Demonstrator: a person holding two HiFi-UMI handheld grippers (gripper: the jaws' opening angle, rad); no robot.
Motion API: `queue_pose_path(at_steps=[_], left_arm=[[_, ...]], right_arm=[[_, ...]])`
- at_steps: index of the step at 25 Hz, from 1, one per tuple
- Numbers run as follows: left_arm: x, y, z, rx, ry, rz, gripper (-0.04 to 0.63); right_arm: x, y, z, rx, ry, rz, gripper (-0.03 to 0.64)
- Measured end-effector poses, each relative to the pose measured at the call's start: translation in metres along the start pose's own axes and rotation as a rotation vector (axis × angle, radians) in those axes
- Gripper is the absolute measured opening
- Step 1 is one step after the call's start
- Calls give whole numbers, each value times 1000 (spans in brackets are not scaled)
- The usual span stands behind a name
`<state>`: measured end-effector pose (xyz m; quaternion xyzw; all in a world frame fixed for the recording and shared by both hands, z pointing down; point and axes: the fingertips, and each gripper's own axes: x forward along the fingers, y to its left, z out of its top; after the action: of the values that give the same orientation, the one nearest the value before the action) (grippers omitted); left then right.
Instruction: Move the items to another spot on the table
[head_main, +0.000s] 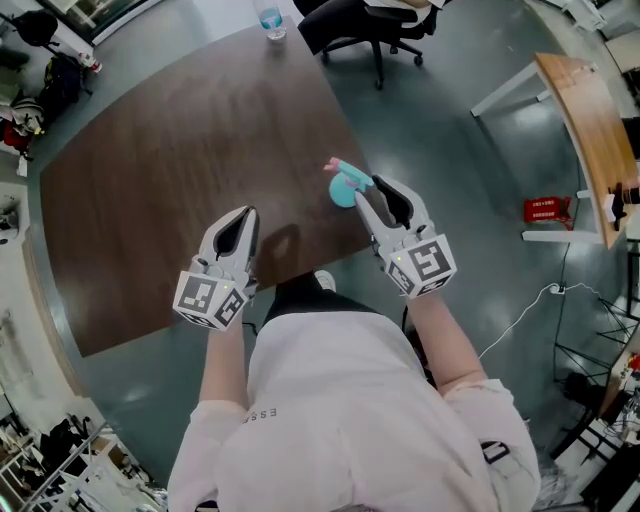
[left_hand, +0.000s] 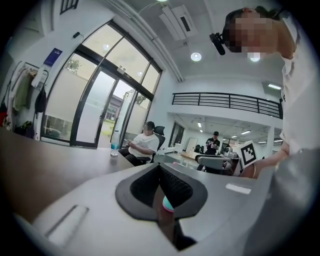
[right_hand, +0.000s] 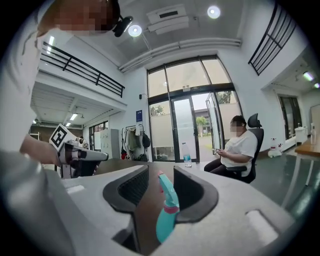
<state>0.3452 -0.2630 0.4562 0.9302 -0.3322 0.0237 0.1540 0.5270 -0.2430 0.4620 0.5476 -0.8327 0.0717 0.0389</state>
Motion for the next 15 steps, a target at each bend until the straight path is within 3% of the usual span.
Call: queue_pose_path(at_steps=[3, 6, 15], left_arm=[[20, 7, -4, -11, 20, -30, 8], [37, 10, -8, -27, 45, -48, 8], [57, 18, -36, -58, 105, -70, 8]], right_arm=[[14, -12, -12, 9, 24, -8, 203], [27, -17, -35, 40, 96, 35, 229], [56, -22, -69, 47, 155, 88, 233]])
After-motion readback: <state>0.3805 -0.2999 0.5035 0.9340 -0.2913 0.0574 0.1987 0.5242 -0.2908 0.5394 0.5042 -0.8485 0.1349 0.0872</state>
